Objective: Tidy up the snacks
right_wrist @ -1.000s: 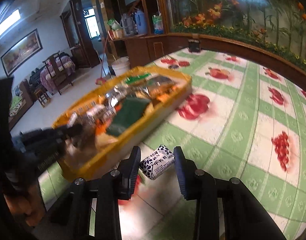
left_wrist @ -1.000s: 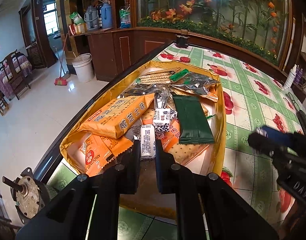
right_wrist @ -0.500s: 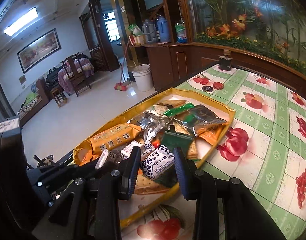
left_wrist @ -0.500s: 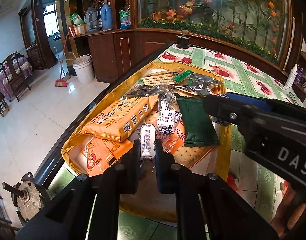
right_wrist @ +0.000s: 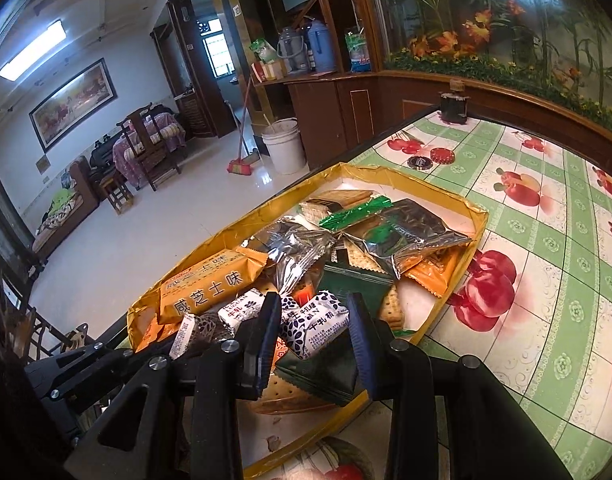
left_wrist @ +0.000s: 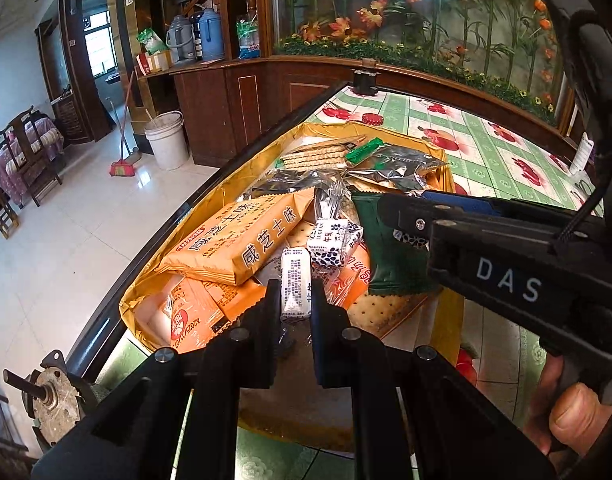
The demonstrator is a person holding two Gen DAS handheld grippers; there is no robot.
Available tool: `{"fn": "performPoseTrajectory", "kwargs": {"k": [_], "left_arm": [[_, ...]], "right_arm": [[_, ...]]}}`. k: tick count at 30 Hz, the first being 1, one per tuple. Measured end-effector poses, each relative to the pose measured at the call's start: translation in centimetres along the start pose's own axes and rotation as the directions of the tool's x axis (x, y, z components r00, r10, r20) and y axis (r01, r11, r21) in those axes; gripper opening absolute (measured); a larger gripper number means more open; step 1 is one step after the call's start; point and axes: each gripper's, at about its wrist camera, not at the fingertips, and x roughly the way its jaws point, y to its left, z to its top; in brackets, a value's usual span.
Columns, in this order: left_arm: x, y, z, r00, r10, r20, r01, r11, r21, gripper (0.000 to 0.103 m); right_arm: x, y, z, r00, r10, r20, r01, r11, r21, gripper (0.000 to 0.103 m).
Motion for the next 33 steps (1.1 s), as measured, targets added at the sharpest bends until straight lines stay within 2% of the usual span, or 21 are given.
{"fn": "performPoseTrajectory", "kwargs": {"k": [11,12,14,15,16,18,24,27,30,33], "left_arm": [[0.0,-0.3,0.0,1.000,0.011,-0.003,-0.011,1.000,0.001,0.014],[0.0,-0.2,0.0,1.000,0.006,-0.002,-0.006,1.000,-0.004,0.019],[-0.1,-0.1,0.0,1.000,-0.013,-0.008,0.012,1.000,-0.019,0.034],[-0.1,-0.1,0.0,1.000,-0.012,-0.011,0.012,1.000,-0.020,0.049],[-0.2,-0.2,0.0,1.000,0.010,-0.014,-0.011,1.000,-0.019,0.069],[-0.6,-0.2,-0.1,0.999,0.033,0.005,-0.033,0.999,-0.019,0.079],[-2.2,0.4,-0.3,0.997,0.053,0.047,-0.052,0.998,-0.031,0.079],[-3.6,0.7,-0.4,0.994,0.072,0.078,-0.069,0.997,-0.041,0.079],[-5.1,0.9,-0.5,0.988,0.085,0.126,-0.081,0.996,-0.039,0.082],[-6.6,1.0,-0.5,0.984,0.080,0.161,-0.075,0.996,-0.041,0.083]], "right_arm": [[0.7,-1.0,0.2,1.000,-0.003,-0.008,0.003,1.000,0.031,0.039],[0.7,-1.1,0.2,1.000,0.000,-0.011,0.000,0.999,0.035,0.042],[0.7,-1.2,0.2,1.000,-0.001,-0.008,0.001,0.999,0.039,0.059],[0.6,-1.2,0.2,1.000,-0.004,-0.005,0.004,0.999,0.039,0.063],[0.4,-1.2,0.2,1.000,-0.008,0.001,0.008,0.999,0.039,0.070],[-0.2,-1.2,0.3,1.000,-0.015,0.016,0.014,0.999,0.038,0.073],[-2.3,-1.5,0.4,0.999,-0.017,0.052,0.015,0.999,0.050,0.075],[-3.7,-1.8,0.0,0.997,-0.019,0.073,0.015,0.998,0.053,0.082],[-5.0,-2.2,-0.5,0.997,0.000,0.080,-0.004,0.999,0.043,0.087],[-6.1,-2.2,-1.2,0.996,0.041,0.073,-0.042,0.999,0.022,0.087]]}}
